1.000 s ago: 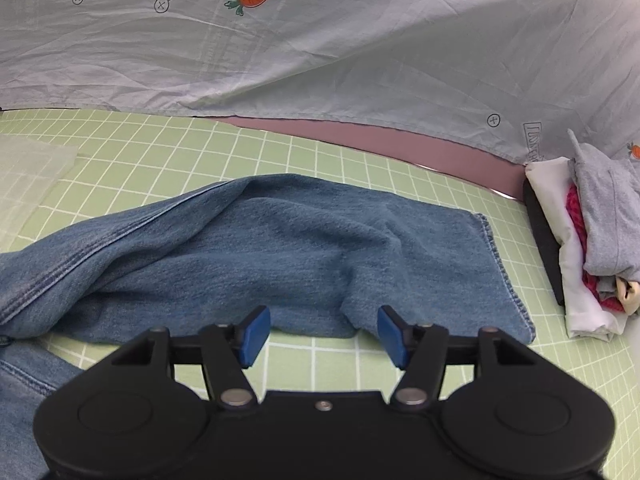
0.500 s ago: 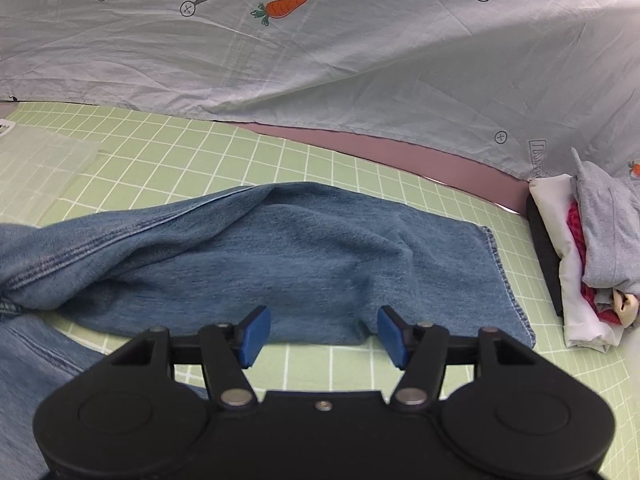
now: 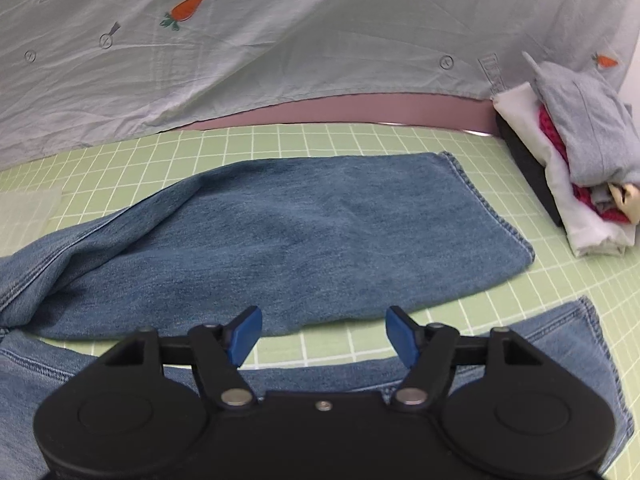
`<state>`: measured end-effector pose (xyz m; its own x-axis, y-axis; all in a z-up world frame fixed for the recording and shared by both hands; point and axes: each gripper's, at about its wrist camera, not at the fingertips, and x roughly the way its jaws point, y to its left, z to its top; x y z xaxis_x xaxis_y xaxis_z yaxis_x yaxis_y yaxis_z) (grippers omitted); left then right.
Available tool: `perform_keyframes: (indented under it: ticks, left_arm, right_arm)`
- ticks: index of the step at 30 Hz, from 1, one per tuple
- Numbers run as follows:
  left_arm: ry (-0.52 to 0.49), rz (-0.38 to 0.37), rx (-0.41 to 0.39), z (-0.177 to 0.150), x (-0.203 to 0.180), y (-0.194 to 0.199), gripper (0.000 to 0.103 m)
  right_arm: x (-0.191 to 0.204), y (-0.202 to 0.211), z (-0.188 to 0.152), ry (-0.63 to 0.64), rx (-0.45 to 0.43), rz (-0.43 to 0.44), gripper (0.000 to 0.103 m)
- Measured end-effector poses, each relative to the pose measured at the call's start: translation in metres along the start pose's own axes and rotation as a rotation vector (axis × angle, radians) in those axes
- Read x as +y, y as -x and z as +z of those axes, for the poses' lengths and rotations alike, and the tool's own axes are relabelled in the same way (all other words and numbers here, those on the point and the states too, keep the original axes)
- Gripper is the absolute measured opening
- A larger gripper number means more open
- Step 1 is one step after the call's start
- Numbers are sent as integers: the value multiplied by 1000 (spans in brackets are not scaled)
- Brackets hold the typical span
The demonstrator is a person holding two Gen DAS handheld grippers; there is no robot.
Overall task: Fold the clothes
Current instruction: 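Lower the waistband onto the jeans and open the left gripper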
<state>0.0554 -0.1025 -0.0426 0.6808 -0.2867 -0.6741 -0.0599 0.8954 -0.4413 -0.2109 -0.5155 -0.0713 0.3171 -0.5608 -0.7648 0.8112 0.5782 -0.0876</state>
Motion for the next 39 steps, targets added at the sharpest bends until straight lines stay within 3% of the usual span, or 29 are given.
perform_keyframes:
  ticks: [7,12,16,20,23,27,34,37,38,39]
  left_arm:
    - [-68,-26,148,-50,-34,-2,87]
    - [-69,37,251,-77,-43,-22,87]
    - [-38,125,323,-85,-47,-51,87]
    - [-53,177,340,-90,-55,-71,98]
    - [-35,219,351,-95,-56,-83,103]
    - [-70,298,355,-97,-70,-91,103]
    - [-125,406,362,-103,-84,-101,103]
    - [-138,429,364,-104,-85,-102,103]
    - [-143,434,362,-105,-85,-102,103]
    - [-147,437,358,-106,-86,-102,103]
  right_arm:
    - [-43,5,-25,-86,28,8,76]
    - [-79,-8,-21,-190,27,-6,76]
    - [-89,-37,10,-216,6,7,77]
    - [-82,-75,58,-226,-9,68,81]
    - [-72,-120,94,-247,33,102,81]
    - [-62,-169,125,-259,47,107,82]
    - [-45,-215,142,-167,58,94,84]
    - [-38,-213,143,-78,26,113,48]
    - [-38,-211,144,-76,29,130,23]
    - [-37,-211,145,-69,43,148,4]
